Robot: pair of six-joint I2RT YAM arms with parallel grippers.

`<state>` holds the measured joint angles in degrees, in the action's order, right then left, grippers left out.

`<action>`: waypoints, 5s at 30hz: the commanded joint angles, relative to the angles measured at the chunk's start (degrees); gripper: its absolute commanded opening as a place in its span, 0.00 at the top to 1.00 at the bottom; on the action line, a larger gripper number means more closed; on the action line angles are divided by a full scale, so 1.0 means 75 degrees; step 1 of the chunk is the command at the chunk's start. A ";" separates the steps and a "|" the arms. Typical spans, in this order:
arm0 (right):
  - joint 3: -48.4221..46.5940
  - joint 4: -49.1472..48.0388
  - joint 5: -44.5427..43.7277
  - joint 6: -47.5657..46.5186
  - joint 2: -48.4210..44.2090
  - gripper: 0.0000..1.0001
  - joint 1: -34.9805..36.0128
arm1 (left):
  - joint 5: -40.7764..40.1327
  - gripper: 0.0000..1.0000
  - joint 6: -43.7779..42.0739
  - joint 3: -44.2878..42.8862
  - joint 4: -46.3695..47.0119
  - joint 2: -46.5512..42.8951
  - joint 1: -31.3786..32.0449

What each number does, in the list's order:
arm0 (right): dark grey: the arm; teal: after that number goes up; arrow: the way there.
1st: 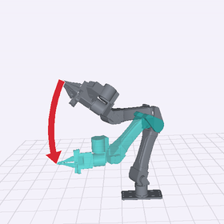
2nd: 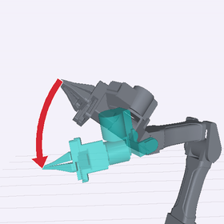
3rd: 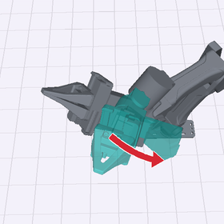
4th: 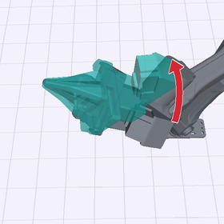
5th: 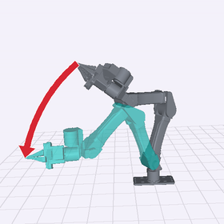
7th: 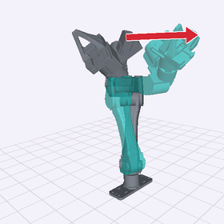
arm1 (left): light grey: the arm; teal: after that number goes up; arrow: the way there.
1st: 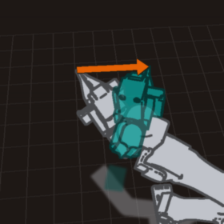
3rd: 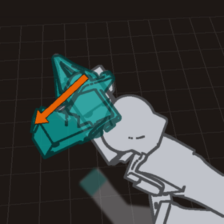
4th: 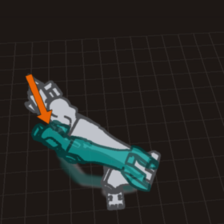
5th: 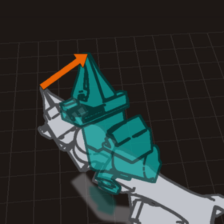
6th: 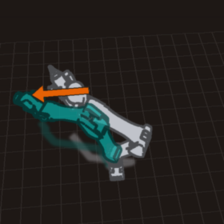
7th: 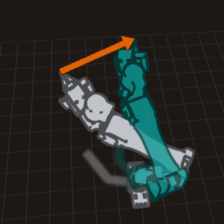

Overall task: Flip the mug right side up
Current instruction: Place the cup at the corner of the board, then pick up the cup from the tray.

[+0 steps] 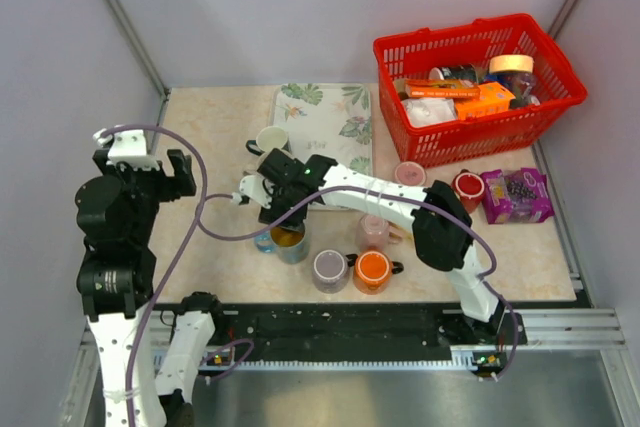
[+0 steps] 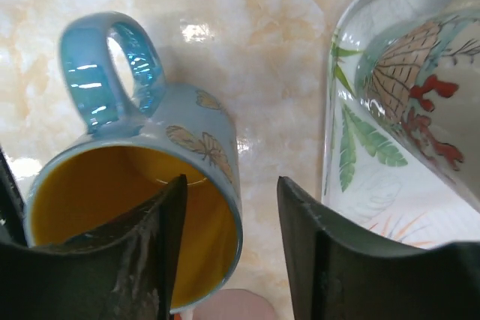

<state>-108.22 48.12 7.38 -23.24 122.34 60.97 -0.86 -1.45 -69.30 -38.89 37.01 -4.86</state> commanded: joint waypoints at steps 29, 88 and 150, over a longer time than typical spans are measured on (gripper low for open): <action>0.5031 -0.3275 -0.0070 0.0943 -0.7277 0.26 -0.3512 | 0.6010 0.15 -0.9535 0.1760 -0.4979 0.2600 0.1561; 0.5102 -0.2760 0.0388 0.0861 -0.7231 0.27 -0.4157 | 0.5386 1.00 -0.9897 0.1496 -0.2864 0.5426 0.2594; 0.2981 -0.1729 0.0306 0.0287 -0.5098 0.27 -0.4860 | 0.6408 1.00 -0.9240 -0.9264 -0.2724 1.3615 0.0824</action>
<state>-82.41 33.10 10.98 -19.81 83.59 24.99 41.34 -70.22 -135.02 -63.13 139.96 1.37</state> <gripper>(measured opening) 0.729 0.299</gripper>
